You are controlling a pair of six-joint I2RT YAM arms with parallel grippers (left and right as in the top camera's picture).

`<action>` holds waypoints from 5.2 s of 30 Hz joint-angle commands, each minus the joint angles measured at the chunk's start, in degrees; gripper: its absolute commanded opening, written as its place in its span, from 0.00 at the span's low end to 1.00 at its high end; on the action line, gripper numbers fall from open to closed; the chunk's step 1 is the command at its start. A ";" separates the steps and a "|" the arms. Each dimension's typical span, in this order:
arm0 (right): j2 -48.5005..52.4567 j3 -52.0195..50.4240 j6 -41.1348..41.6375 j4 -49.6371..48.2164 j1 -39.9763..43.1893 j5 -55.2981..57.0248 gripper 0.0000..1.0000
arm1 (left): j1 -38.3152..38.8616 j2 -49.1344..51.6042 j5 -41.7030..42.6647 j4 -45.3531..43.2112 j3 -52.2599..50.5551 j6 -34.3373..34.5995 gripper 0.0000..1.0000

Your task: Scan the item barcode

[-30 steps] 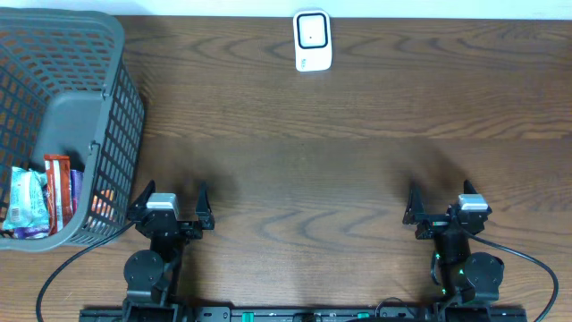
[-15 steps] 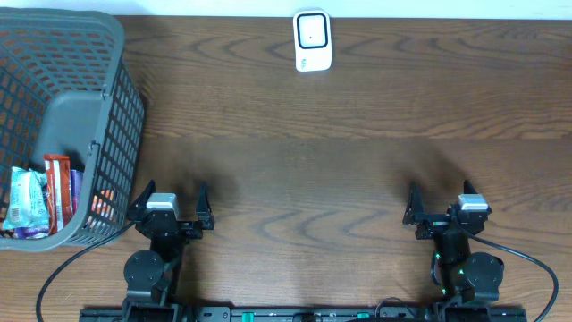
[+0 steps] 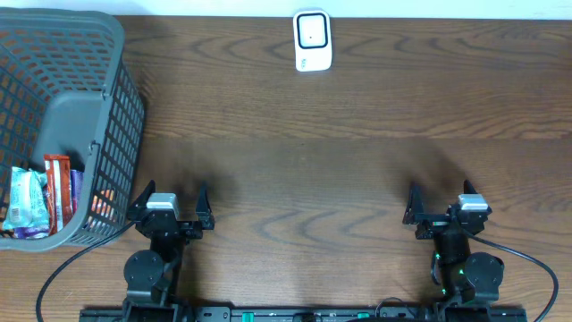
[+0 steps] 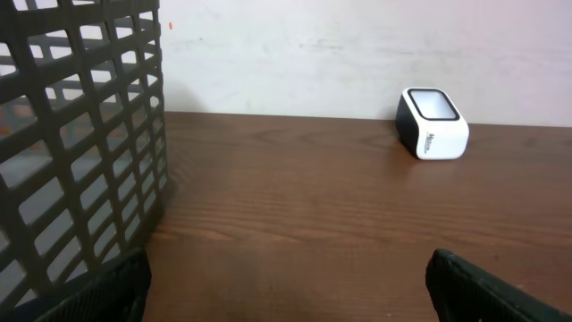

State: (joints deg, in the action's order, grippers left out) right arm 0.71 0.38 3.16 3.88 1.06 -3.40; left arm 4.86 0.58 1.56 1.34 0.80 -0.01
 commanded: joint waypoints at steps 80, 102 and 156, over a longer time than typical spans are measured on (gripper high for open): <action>-0.37 -0.07 -0.90 0.20 0.24 0.07 0.99 | -0.28 -0.35 14.05 1.38 -0.55 61.00 0.98; -0.37 -0.07 -0.90 0.20 0.24 0.07 0.99 | -0.31 11.69 12.79 -29.14 21.31 45.59 0.98; -0.37 -0.07 -0.90 0.20 0.24 0.07 0.99 | -37.53 99.38 -12.31 65.07 90.12 13.73 0.92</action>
State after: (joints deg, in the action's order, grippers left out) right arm 0.69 0.38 3.11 3.86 1.06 -3.40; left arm -32.51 99.57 -12.23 68.71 96.05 15.75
